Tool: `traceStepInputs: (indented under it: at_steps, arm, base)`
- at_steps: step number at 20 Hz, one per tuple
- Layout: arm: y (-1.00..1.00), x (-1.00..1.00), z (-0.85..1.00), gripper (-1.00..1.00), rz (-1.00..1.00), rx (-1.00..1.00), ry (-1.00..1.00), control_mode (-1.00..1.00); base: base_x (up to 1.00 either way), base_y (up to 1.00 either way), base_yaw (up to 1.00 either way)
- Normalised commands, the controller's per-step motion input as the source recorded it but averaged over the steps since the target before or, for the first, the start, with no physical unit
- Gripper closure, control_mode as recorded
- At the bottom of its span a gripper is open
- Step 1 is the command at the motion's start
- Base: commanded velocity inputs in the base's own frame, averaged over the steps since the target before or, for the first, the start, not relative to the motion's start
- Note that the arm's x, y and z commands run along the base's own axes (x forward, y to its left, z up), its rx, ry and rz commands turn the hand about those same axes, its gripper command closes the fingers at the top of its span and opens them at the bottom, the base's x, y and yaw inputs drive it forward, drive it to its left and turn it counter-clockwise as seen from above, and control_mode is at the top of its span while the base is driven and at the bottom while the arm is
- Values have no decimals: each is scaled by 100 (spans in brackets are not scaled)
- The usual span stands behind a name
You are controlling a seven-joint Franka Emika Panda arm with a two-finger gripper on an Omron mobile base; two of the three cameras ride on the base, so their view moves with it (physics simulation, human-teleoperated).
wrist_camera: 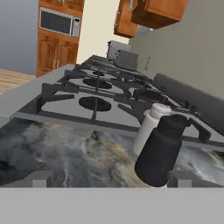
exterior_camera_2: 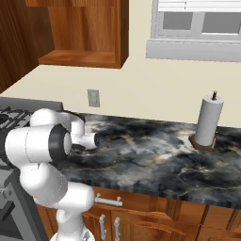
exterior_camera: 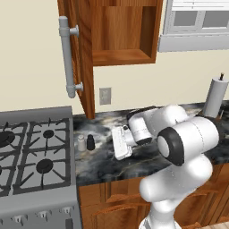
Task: Take 2 condiments from the cabinet and move them on the counter near the stove.Make sure the condiments are lined up with each other, next to each other.
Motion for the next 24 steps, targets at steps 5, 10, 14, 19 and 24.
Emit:
traceStepInputs:
  at_steps: [5,10,14,19,24]
  arm:
    - [-8,0,87,-100,-1,0,-15,-100]
    - [-7,0,91,-100,-3,0,10,-100]
    - [-21,-7,85,-100,-8,0,35,-100]
    - [-26,-14,74,-100,-12,0,40,-100]
    - [-21,-41,28,-100,-21,0,28,-100]
  base:
    - [0,0,0]
    - [0,0,0]
    - [0,0,0]
    - [0,0,0]
    - [0,0,0]
